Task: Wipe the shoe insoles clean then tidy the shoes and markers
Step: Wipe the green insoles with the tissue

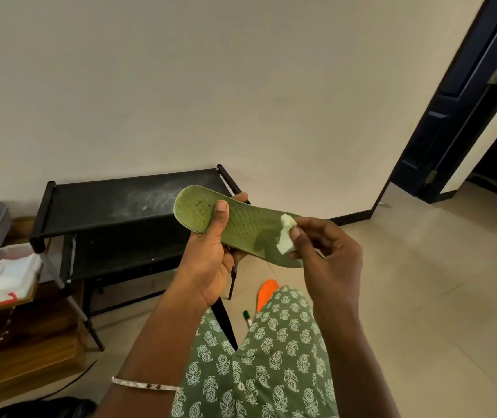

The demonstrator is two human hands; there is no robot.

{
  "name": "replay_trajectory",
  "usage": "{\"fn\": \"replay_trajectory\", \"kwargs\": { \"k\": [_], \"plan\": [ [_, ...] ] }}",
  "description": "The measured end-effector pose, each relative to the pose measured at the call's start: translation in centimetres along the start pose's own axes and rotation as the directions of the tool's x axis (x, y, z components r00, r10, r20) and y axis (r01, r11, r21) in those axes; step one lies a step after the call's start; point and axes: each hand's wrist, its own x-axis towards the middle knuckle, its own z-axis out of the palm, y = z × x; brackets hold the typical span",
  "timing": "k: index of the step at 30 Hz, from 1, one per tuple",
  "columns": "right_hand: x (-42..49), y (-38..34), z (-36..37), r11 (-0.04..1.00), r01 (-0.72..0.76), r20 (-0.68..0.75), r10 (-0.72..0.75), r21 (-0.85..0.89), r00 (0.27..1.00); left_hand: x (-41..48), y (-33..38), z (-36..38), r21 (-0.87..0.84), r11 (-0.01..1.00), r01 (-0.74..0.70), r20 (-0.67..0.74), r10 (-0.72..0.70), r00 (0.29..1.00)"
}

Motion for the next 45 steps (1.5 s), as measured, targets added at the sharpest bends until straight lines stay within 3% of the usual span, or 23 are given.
{"fn": "replay_trajectory", "kwargs": {
  "k": [2, 4, 7, 10, 15, 18, 21, 27, 30, 36, 38, 42, 45],
  "plan": [
    [0.1, -0.7, -0.2, 0.961, -0.147, 0.11, 0.125, 0.234, 0.986, 0.1, 0.1, -0.2, -0.001, 1.0, 0.002, -0.011, -0.002, 1.0],
    [0.2, -0.6, -0.3, 0.934, -0.214, 0.158, 0.175, 0.286, 0.972, 0.1, 0.1, -0.2, -0.001, 1.0, 0.008, -0.011, -0.008, 1.0],
    [0.3, 0.5, -0.4, 0.989, -0.129, 0.041, 0.126, 0.079, 0.991, 0.1, 0.0, -0.1, -0.011, 1.0, 0.024, -0.001, -0.024, 1.0],
    [0.5, 1.4, -0.4, 0.953, 0.094, -0.099, -0.127, -0.287, 0.987, 0.1, -0.2, 0.0, 0.0, 0.999, 0.032, 0.01, -0.032, 0.999],
    [-0.2, 1.9, 0.8, 0.848, 0.225, -0.036, -0.275, -0.48, 0.961, 0.0, -0.5, 0.3, 0.013, 0.999, 0.041, 0.028, -0.041, 0.999],
    [-1.0, 1.9, 1.9, 0.81, 0.266, 0.051, -0.282, -0.523, 0.958, 0.0, -0.4, 0.3, 0.008, 0.999, 0.031, 0.026, -0.032, 0.999],
    [-1.7, 1.4, 2.7, 0.787, 0.297, 0.052, -0.321, -0.541, 0.946, -0.1, -0.4, 0.4, 0.012, 0.999, 0.032, 0.037, -0.032, 0.999],
    [-3.8, -0.3, 4.9, 0.696, 0.498, 0.17, -0.486, -0.518, 0.857, -0.3, -1.1, 1.2, 0.009, 1.0, 0.03, 0.035, -0.03, 0.999],
    [-2.5, 0.6, 3.4, 0.646, 0.451, 0.126, -0.485, -0.615, 0.866, -0.3, -0.9, 0.8, -0.015, 0.999, 0.045, 0.037, -0.044, 0.998],
    [-1.1, 2.5, 1.5, 0.727, 0.281, -0.028, -0.381, -0.627, 0.924, -0.2, -0.8, 0.7, -0.039, 0.997, 0.065, 0.01, -0.065, 0.998],
    [-2.0, 1.7, 2.7, 0.716, 0.325, -0.016, -0.425, -0.617, 0.905, -0.3, -1.0, 1.1, -0.033, 0.997, 0.074, 0.011, -0.073, 0.997],
    [-4.0, 0.0, 4.9, 0.678, 0.499, 0.138, -0.514, -0.54, 0.846, -0.5, -1.4, 1.4, -0.039, 0.996, 0.08, 0.012, -0.08, 0.997],
    [-3.1, 0.6, 3.9, 0.663, 0.479, 0.121, -0.51, -0.575, 0.851, -0.4, -1.2, 1.0, -0.07, 0.994, 0.079, 0.016, -0.078, 0.997]
  ]
}}
